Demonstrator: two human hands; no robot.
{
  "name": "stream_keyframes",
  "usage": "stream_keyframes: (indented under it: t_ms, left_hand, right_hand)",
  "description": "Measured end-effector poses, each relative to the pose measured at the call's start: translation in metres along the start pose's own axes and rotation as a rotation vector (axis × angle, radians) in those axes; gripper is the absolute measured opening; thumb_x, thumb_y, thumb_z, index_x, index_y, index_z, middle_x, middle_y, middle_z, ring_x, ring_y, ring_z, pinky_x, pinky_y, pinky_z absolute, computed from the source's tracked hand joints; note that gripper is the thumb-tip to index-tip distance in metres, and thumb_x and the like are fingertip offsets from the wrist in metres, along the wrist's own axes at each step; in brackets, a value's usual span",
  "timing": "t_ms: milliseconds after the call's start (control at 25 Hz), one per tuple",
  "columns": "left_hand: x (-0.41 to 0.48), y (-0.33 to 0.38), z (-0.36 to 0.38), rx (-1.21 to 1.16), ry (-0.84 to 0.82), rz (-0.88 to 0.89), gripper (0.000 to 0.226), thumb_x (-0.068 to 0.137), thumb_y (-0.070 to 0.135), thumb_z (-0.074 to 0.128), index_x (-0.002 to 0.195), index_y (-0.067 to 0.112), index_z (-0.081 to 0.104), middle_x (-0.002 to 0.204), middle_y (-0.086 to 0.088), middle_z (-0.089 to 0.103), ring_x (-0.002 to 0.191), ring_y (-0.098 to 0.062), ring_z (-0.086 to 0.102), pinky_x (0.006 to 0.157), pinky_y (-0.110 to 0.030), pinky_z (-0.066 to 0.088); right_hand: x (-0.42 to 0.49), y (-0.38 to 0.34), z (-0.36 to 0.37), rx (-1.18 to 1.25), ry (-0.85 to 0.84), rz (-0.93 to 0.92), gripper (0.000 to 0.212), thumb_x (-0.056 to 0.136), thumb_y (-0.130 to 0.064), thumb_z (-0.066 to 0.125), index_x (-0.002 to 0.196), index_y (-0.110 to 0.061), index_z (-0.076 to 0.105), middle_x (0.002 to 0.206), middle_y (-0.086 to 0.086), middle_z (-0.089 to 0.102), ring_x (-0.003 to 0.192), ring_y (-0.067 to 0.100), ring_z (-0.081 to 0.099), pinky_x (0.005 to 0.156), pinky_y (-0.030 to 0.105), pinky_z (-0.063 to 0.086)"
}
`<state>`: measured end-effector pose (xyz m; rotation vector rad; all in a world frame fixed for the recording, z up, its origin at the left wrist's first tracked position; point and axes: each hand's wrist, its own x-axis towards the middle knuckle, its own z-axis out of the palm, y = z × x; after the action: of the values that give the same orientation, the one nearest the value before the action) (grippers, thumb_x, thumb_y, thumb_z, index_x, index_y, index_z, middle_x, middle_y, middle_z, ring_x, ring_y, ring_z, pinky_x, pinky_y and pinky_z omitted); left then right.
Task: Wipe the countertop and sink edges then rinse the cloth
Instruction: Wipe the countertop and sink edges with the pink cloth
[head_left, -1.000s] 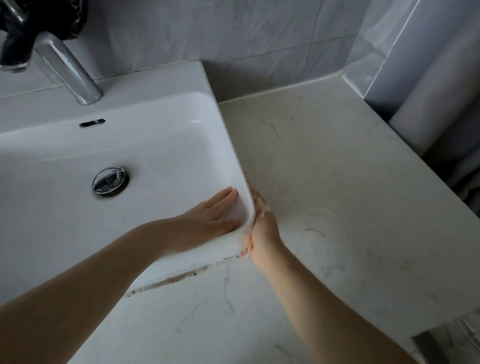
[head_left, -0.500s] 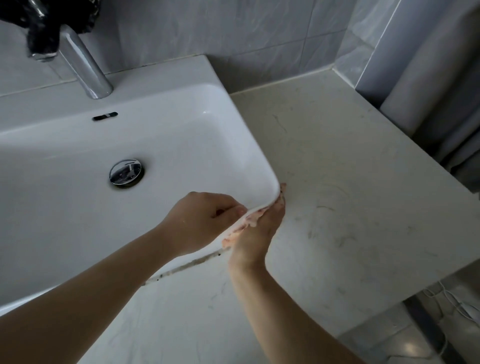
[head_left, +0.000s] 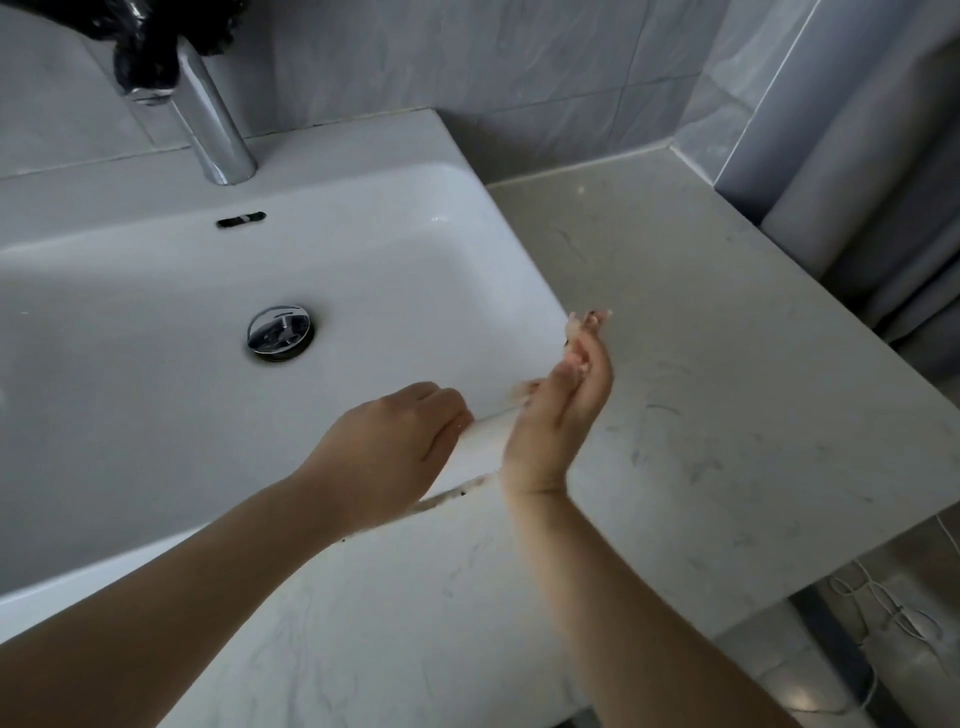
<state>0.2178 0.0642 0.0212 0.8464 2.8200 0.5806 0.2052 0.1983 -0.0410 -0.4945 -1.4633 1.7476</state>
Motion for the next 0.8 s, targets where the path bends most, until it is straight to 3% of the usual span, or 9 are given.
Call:
stream_keyframes:
  t_ms: [120,240,320,360,440,520,600,680,800]
  left_hand:
    - [-0.028,-0.021,-0.006,0.02,0.025,-0.046,0.058,0.08,0.055,0.006,0.098,0.031,0.056,0.086,0.014,0.057,0.074,-0.011,0.058,0.063,-0.03,0.048]
    - [-0.036,-0.028,-0.008,0.028,-0.002,-0.068,0.058,0.078,0.057,0.004,0.106,0.043,0.052,0.093,0.022,0.056,0.083,-0.004,0.056,0.068,-0.026,0.047]
    - [-0.035,-0.028,-0.011,0.02,-0.032,-0.059,0.061,0.076,0.058,0.003,0.11,0.044,0.052,0.101,0.023,0.057,0.089,-0.002,0.055,0.073,-0.026,0.046]
    - [-0.035,-0.028,-0.012,0.022,-0.049,-0.052,0.061,0.077,0.058,0.004,0.112,0.044,0.051,0.104,0.024,0.057,0.091,-0.001,0.055,0.075,-0.026,0.046]
    - [-0.044,-0.035,-0.016,0.049,-0.066,-0.057,0.06,0.079,0.057,0.003,0.114,0.044,0.05,0.107,0.026,0.057,0.093,0.0,0.054,0.077,-0.026,0.045]
    - [-0.055,-0.043,-0.018,0.091,-0.042,-0.055,0.066,0.076,0.058,-0.001,0.115,0.044,0.05,0.106,0.026,0.059,0.091,-0.001,0.056,0.076,-0.026,0.045]
    - [-0.059,-0.047,-0.017,0.1,-0.013,-0.032,0.068,0.074,0.058,-0.002,0.114,0.042,0.052,0.101,0.024,0.062,0.085,-0.003,0.057,0.072,-0.025,0.045]
    - [-0.055,-0.048,-0.015,0.068,0.008,-0.035,0.068,0.073,0.059,0.002,0.109,0.04,0.055,0.096,0.021,0.064,0.082,-0.004,0.057,0.069,-0.024,0.043]
    - [-0.051,-0.049,-0.015,0.028,0.011,-0.043,0.064,0.072,0.061,0.008,0.105,0.04,0.058,0.094,0.022,0.064,0.083,0.0,0.057,0.068,-0.02,0.042]
  right_hand:
    - [0.026,-0.006,-0.003,0.049,0.007,0.295,0.03,0.093,-0.018,0.039,0.113,-0.014,0.06,0.102,-0.014,0.061,0.067,0.0,0.05,0.07,0.02,0.041]
    - [-0.023,-0.018,0.014,-0.045,0.163,0.186,0.053,0.092,-0.02,0.035,0.144,-0.012,0.03,0.142,0.005,0.042,0.078,0.002,0.059,0.074,0.018,0.048]
    - [-0.066,-0.015,0.033,-0.087,0.154,0.253,0.069,0.093,-0.025,0.035,0.15,-0.009,-0.001,0.157,0.011,0.009,0.113,0.012,0.055,0.096,0.029,0.047]
    - [-0.075,-0.017,0.041,-0.116,0.173,0.33,0.07,0.095,-0.025,0.036,0.15,-0.008,-0.005,0.159,0.012,0.002,0.133,0.019,0.039,0.108,0.038,0.037]
    - [-0.052,-0.02,0.046,-0.108,0.314,0.469,0.061,0.097,-0.016,0.04,0.149,-0.004,0.01,0.156,0.014,0.017,0.136,0.028,0.034,0.109,0.045,0.035]
    - [-0.008,-0.019,0.037,-0.004,0.417,0.45,0.048,0.098,-0.007,0.038,0.144,-0.003,0.027,0.147,0.013,0.037,0.117,0.024,0.05,0.092,0.027,0.051]
    - [0.007,-0.015,0.027,0.092,0.385,0.397,0.051,0.095,0.002,0.033,0.145,-0.004,0.028,0.147,0.012,0.038,0.12,0.021,0.049,0.088,0.013,0.047]
    - [-0.015,-0.005,0.029,-0.006,0.32,0.337,0.072,0.08,0.001,0.037,0.148,-0.006,0.015,0.152,0.014,0.027,0.135,0.024,0.036,0.109,0.027,0.035]
    - [-0.067,0.011,0.041,-0.078,0.113,0.484,0.1,0.051,-0.032,0.04,0.144,-0.034,0.004,0.155,0.011,0.017,0.14,0.03,0.028,0.103,0.052,0.041]
